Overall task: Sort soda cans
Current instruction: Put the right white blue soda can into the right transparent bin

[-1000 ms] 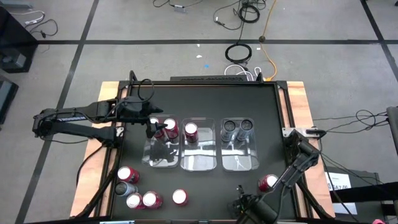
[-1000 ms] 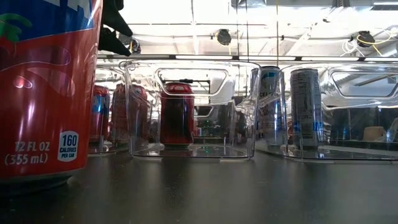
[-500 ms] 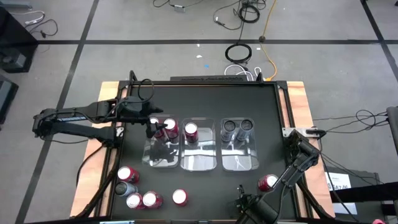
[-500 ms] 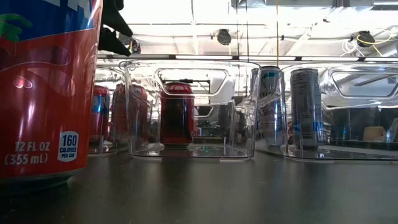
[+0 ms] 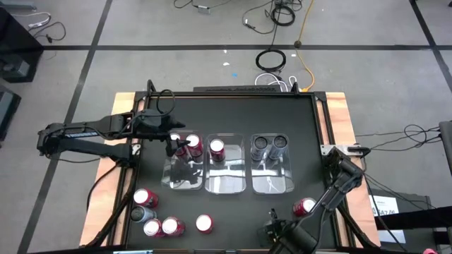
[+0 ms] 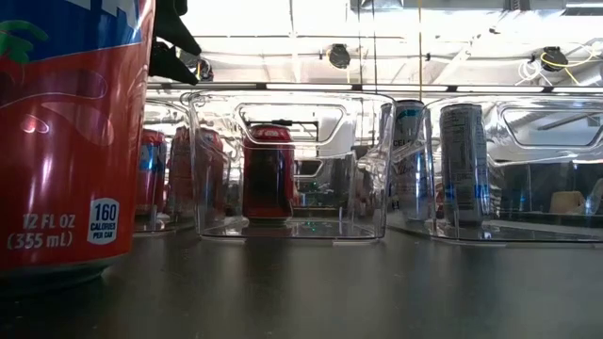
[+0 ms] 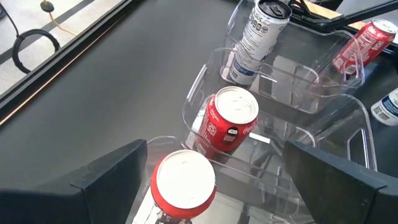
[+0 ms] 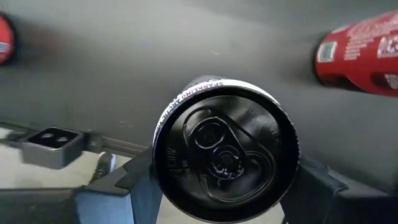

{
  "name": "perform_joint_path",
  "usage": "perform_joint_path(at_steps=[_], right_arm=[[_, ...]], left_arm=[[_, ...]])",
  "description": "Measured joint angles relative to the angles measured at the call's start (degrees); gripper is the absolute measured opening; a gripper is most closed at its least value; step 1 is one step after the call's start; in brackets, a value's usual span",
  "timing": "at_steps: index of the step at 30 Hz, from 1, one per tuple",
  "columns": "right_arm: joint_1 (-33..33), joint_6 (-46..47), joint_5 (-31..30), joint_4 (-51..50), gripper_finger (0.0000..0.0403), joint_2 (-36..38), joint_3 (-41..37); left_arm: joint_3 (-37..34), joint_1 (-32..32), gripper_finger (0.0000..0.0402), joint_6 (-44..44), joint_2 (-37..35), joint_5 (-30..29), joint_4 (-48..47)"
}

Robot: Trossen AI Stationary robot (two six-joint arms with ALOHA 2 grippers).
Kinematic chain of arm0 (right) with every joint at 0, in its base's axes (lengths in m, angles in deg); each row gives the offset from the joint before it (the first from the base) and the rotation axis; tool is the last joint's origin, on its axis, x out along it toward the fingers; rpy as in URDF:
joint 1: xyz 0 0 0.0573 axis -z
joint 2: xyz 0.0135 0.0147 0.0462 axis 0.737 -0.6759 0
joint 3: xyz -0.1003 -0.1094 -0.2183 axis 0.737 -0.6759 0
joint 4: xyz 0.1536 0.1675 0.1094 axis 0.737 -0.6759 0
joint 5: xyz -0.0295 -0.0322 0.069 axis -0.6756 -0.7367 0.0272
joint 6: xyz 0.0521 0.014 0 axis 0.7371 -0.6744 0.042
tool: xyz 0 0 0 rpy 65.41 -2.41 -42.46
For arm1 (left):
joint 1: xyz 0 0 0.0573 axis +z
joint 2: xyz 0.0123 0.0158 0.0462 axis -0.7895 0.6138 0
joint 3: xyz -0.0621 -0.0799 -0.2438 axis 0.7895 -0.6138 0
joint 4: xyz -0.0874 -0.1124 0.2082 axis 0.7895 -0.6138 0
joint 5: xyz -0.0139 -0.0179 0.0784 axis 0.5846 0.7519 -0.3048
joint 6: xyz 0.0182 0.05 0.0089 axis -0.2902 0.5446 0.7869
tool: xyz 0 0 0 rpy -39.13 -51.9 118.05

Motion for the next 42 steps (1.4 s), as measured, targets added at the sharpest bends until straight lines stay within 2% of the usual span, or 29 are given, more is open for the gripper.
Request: perform_joint_path(at_steps=[10,28,33,42], right_arm=[[0.01,-1.77,-2.35,-3.55,0.0242,0.58,4.78],[1.91,-6.46,-14.67,-3.72,0.0242,7.02,5.82],[3.52,-9.87,-19.57,-3.66,0.0242,9.62,5.82],[9.37,-20.2,-23.96,-3.7,0.0242,14.02,5.82]], left_arm=[[0.0,0.0,0.0385,-0.01,0.0,0.0,0.11],[0.0,0.0,0.0385,-0.01,0.0,0.0,0.17],[0.0,0.0,0.0385,-0.02,0.0,0.0,0.17],[0.0,-0.01,0.0385,-0.02,0.0,0.0,0.15]])
